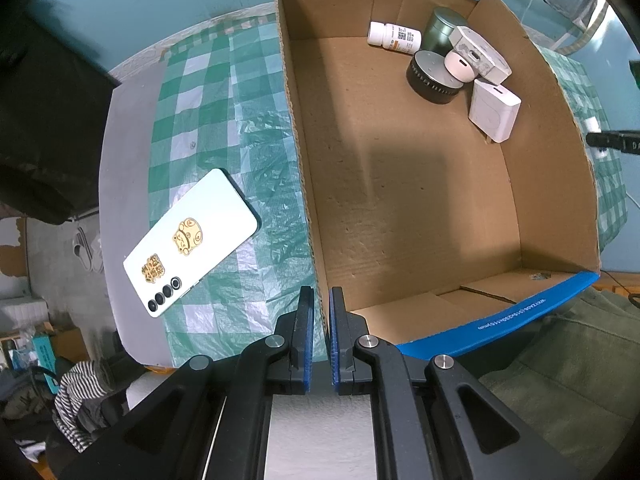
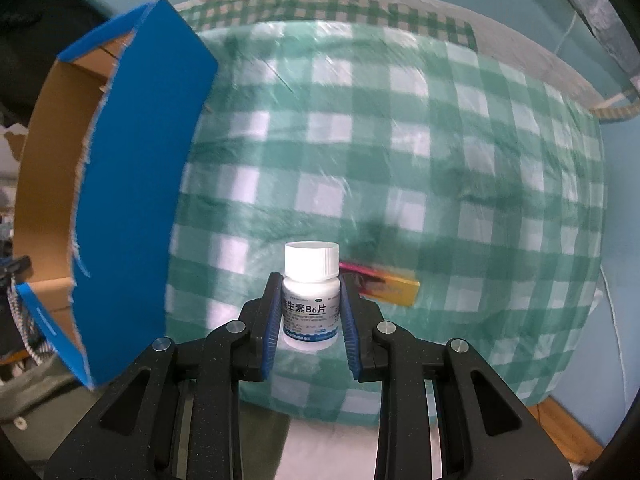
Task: Organize rigid objects
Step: 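Carry the small bottle with the right gripper over the box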
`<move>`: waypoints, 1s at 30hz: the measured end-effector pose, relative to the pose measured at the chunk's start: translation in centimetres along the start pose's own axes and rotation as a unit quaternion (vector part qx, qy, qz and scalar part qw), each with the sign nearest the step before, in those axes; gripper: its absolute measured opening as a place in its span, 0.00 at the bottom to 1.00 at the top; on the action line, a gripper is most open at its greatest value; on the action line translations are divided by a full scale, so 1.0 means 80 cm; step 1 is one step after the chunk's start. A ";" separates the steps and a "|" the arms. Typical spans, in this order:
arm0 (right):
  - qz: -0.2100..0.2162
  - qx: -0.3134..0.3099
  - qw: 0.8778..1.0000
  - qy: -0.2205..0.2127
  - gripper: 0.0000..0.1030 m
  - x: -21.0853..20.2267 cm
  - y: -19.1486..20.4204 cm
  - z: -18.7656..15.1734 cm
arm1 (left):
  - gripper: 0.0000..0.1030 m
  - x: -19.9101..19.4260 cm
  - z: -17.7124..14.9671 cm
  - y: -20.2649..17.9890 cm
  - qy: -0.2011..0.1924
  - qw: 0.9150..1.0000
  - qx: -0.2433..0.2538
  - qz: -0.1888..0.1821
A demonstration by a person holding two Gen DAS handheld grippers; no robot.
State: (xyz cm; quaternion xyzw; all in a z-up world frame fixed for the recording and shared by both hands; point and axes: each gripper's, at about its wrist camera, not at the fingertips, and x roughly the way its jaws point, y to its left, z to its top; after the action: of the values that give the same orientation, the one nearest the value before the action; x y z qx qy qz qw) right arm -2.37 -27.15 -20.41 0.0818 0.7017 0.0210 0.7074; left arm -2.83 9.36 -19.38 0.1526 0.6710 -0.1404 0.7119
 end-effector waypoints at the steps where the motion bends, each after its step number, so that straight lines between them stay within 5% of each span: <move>1: 0.001 -0.004 1.000 -0.002 0.26 -0.004 0.002 0.003 | 0.07 0.000 0.000 0.000 0.000 1.000 0.000 0.000; 30: 0.028 -0.145 0.988 -0.043 0.26 -0.048 0.142 0.091 | 0.07 -0.002 0.006 0.004 -0.005 1.000 -0.004 0.001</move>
State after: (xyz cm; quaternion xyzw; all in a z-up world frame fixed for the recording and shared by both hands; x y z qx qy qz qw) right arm 5.78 -17.11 -14.98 -0.0013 0.6574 0.1386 0.7407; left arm -2.29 9.45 -19.15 0.1497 0.6681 -0.1375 0.7157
